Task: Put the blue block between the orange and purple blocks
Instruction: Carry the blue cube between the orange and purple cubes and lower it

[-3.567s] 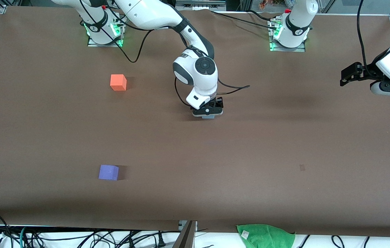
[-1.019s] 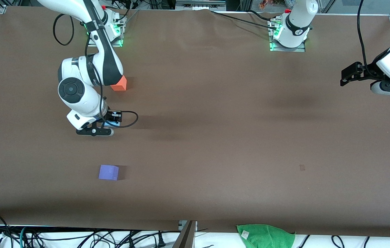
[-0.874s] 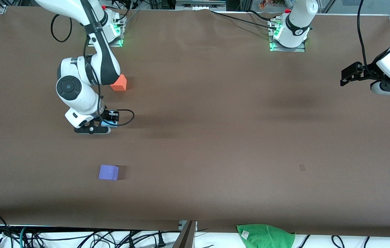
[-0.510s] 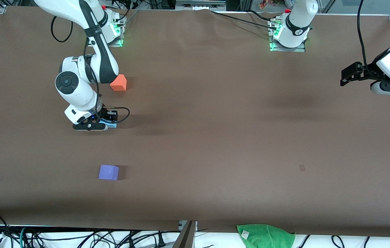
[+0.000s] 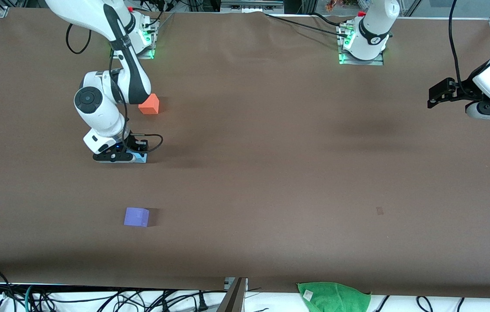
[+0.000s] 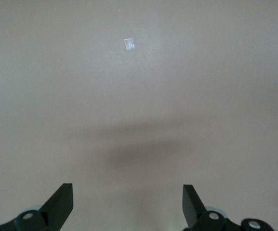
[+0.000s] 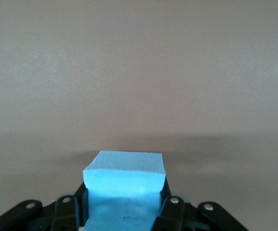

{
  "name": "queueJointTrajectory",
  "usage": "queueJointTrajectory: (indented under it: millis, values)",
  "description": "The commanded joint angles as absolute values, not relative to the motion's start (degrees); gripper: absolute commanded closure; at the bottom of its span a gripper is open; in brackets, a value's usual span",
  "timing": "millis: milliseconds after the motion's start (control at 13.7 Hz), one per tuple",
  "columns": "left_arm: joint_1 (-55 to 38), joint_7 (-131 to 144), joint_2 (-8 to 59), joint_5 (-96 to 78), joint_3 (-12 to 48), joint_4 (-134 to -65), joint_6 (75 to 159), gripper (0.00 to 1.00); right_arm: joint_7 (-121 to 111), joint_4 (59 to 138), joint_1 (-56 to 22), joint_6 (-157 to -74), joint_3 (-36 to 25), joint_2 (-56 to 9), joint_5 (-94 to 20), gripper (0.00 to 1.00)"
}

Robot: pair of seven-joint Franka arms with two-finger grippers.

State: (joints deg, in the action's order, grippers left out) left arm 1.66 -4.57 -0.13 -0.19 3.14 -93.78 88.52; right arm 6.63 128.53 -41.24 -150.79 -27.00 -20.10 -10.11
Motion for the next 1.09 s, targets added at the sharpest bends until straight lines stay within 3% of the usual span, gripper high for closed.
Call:
queueJointTrajectory:
  millis: [0,582,655,728,801,1019]
  values:
    - [1.7,-4.7,0.9,-1.1,3.1,-91.8,87.0,0.00,4.9,129.6,-41.5,-152.8,-26.2,-20.7,-12.7,0.71]
    - [1.6,-4.6,0.9,-1.1,3.1,-91.8,87.0,0.00,4.2,129.6,-41.5,-156.1,-24.7,-23.5,-13.2,0.71]
    - [1.6,-4.6,0.9,-1.1,3.1,-91.8,87.0,0.00,4.1,129.6,-41.5,-156.1,-24.7,-23.6,-13.2,0.65]
    - [1.6,-4.6,0.9,-1.1,3.2,-91.8,87.0,0.00,4.1,129.5,-41.4,-156.1,-24.7,-23.6,-13.1,0.23]
    - [1.7,-4.6,0.9,-1.1,3.1,-91.8,87.0,0.00,4.0,129.4,-41.4,-156.0,-24.7,-23.5,-13.2,0.00]
    - [1.8,-4.7,0.9,-1.1,3.1,-91.8,87.0,0.00,2.7,128.8,-41.5,-155.0,-24.8,-22.6,-13.2,0.00]
